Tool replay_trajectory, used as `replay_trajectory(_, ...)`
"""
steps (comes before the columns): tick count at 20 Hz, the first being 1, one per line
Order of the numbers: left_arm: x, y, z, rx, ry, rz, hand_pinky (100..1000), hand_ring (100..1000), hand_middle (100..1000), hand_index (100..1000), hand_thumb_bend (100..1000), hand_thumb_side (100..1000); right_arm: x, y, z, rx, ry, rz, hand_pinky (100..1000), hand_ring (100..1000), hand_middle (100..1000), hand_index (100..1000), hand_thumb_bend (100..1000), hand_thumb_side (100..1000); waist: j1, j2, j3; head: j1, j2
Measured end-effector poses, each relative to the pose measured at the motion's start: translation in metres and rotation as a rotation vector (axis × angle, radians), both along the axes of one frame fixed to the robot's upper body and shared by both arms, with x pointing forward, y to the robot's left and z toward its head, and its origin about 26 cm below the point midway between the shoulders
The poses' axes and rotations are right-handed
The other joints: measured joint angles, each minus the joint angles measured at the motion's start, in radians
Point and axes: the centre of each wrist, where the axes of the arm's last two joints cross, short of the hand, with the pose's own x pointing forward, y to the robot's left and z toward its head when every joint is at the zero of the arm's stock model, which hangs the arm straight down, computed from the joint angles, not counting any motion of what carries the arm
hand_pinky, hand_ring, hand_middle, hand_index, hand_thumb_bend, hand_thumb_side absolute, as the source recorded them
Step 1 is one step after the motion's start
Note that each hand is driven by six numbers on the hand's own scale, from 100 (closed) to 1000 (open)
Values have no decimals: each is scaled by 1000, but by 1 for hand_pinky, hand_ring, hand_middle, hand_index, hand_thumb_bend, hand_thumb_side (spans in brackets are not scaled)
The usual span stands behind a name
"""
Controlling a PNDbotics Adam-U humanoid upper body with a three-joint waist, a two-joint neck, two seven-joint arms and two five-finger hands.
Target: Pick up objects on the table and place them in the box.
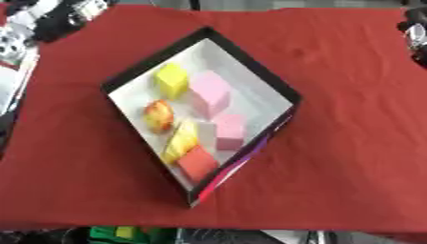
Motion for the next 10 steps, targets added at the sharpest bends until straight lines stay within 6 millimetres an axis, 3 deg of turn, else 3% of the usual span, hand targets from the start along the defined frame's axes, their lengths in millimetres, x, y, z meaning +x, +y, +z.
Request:
replay_trajectory(5, -35, 47, -14, -384, 14, 78, 825, 802, 833, 951, 327, 767, -4, -4, -1, 15, -17, -19, 959, 719, 667, 811, 100, 158, -2, 0, 11, -17, 4)
replay_trajectory(10, -56, 71, -29, -596, 3, 148, 808, 789, 822, 935, 323, 766, -7, -6, -4, 28, -30, -38, 958, 719, 667, 810, 100, 149, -11, 0, 14, -31, 4)
